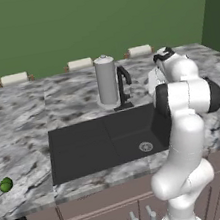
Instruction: Turn on the sink faucet. Then move the avocado from the counter to the sink. Turn off the sink. Move the vegetable from the sink to the pot next to the stove. Finally move the pot to the center burner.
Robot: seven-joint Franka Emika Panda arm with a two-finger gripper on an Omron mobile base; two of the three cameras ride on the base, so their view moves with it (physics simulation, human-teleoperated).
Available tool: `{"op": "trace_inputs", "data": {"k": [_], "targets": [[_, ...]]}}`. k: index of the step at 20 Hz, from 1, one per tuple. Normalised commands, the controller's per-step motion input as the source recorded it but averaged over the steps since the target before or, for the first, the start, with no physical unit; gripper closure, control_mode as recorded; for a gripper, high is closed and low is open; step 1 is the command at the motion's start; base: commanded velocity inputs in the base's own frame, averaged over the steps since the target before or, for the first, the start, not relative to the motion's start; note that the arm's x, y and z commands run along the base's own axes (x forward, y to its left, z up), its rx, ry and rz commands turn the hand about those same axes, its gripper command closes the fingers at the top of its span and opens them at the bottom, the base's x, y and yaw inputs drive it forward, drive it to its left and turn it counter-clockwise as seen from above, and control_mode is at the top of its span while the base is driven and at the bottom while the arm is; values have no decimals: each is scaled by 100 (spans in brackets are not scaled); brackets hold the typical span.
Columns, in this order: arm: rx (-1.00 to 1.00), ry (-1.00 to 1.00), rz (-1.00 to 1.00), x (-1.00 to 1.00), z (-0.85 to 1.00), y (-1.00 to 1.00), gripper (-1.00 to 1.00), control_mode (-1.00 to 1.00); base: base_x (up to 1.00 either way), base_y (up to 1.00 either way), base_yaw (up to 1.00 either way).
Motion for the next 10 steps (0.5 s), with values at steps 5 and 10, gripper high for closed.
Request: {"op": "trace_inputs", "data": {"k": [5, 10], "targets": [[0, 0, 4, 35, -2, 3, -100, -100, 0, 0, 0], [0, 0, 5, 39, -6, 0, -100, -100, 0, 0, 0]]}}
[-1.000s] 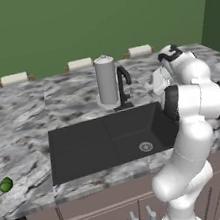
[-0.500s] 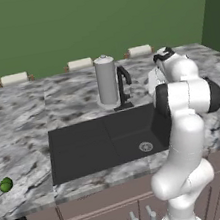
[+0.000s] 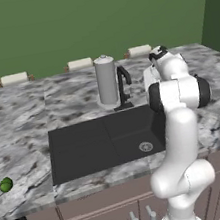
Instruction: Turn on the sink faucet. Then move the avocado from the counter to the sink. Turn off the sink. Move the vegetable from the sink to the pot next to the stove. Finally move the pot to the center burner.
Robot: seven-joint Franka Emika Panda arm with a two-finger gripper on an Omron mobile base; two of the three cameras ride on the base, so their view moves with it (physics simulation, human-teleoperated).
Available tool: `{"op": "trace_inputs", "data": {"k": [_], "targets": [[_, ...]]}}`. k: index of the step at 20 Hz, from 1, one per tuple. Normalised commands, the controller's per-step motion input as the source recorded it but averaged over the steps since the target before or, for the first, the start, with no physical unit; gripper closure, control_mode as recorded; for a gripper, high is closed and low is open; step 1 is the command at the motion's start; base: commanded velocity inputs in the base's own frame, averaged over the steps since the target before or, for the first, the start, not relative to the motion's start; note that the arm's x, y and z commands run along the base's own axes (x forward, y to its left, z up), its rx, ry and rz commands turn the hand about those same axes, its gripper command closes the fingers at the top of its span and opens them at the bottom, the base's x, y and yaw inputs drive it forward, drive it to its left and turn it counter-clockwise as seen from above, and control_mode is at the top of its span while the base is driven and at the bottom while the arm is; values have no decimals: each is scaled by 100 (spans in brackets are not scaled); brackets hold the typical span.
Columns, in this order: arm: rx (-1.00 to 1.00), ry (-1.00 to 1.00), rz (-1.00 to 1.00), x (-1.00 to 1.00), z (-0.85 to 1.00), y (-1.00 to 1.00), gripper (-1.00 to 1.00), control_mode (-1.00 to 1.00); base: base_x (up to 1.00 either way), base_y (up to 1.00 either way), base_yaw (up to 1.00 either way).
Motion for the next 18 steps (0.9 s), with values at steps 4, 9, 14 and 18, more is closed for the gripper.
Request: {"op": "trace_inputs", "data": {"k": [4, 9, 14, 18], "targets": [[0, 0, 6, 32, -18, 0, -100, -100, 0, 0, 0], [0, 0, 6, 22, -26, 0, -100, -100, 0, 0, 0], [0, 0, 4, 14, -26, 0, -100, -100, 0, 0, 0], [0, 0, 1, 3, -18, 2, -100, -100, 0, 0, 0]]}}
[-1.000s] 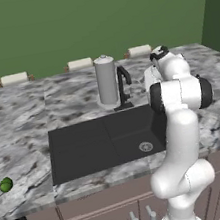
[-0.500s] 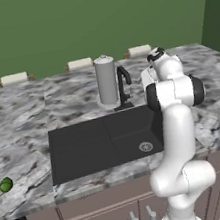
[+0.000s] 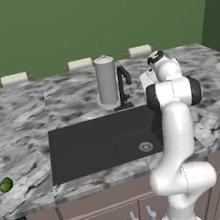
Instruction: Turn on the sink faucet. Then move the avocado from the counter to the sink. Turn off the sink. Move the vegetable from the sink to the pot next to the stove. Finally move the pot to the center burner.
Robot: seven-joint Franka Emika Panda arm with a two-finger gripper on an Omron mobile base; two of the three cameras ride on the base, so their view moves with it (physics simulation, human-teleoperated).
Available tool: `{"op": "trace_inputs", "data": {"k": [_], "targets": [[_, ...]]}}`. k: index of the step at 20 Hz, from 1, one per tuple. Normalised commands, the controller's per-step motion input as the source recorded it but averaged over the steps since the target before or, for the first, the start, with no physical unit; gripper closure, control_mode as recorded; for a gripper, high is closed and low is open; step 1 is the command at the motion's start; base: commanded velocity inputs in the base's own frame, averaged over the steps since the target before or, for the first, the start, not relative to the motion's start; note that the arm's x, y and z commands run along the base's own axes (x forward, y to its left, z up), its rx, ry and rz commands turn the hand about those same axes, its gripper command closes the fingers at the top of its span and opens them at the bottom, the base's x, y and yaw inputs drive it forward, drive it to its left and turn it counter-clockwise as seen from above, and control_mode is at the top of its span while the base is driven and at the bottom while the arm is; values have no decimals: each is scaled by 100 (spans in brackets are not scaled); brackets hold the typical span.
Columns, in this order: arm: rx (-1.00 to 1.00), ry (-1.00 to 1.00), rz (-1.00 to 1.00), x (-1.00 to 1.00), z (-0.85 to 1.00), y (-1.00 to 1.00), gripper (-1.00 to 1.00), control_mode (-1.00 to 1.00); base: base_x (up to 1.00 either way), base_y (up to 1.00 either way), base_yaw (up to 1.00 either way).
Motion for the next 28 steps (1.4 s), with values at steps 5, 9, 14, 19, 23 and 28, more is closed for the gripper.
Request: {"op": "trace_inputs", "data": {"k": [5, 9, 14, 19, 23, 28], "targets": [[0, 0, 0, 8, -9, 11, -100, -100, 0, 0, 0], [0, 2, 0, 14, -8, 18, -100, -100, 0, 0, 0], [0, 3, 0, 16, -8, 9, -100, -100, 0, 0, 0], [0, 2, 0, 20, -10, 0, -100, -100, 0, 0, 0], [0, 2, 0, 23, -11, 0, -100, -100, 0, 0, 0], [0, 1, 0, 21, -14, -4, -100, -100, 0, 0, 0]]}}
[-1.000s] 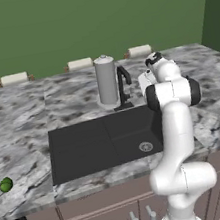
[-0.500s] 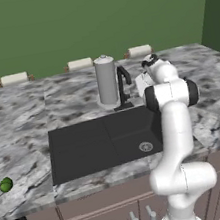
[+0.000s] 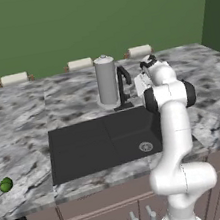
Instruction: Turn on the sink faucet. Then move the avocado from the counter to the sink. Turn off the sink. Move the vegetable from the sink to the pot next to the stove. Finally move the pot to the center burner.
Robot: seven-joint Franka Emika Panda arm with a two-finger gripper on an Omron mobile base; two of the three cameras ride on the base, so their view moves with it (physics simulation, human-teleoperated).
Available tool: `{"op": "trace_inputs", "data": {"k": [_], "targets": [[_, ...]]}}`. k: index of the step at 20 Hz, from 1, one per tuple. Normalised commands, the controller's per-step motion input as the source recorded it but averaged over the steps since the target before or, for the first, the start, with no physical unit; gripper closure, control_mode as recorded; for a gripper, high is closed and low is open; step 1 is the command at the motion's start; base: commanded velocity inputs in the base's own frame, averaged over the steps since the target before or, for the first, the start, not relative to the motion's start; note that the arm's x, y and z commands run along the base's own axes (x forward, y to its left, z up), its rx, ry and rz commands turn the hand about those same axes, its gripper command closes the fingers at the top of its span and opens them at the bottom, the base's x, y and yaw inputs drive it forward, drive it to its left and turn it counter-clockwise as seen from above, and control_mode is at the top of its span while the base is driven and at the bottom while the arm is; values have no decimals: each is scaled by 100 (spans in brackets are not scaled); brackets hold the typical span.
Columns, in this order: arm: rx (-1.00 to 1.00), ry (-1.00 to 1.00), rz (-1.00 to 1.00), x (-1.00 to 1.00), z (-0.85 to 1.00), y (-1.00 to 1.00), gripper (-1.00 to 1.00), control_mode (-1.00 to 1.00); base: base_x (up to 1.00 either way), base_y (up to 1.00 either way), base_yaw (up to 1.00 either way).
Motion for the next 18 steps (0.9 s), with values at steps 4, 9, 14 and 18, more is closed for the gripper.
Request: {"op": "trace_inputs", "data": {"k": [4, 9, 14, 18], "targets": [[0, 0, 0, 14, -15, -13, -100, -100, 0, 0, 0], [0, 0, 0, 15, -16, -7, -100, -100, 0, 0, 0], [2, 0, 0, 2, -19, -17, -100, -100, 0, 0, 0], [1, 0, 0, 0, -21, -15, -100, -100, 0, 0, 0]]}}
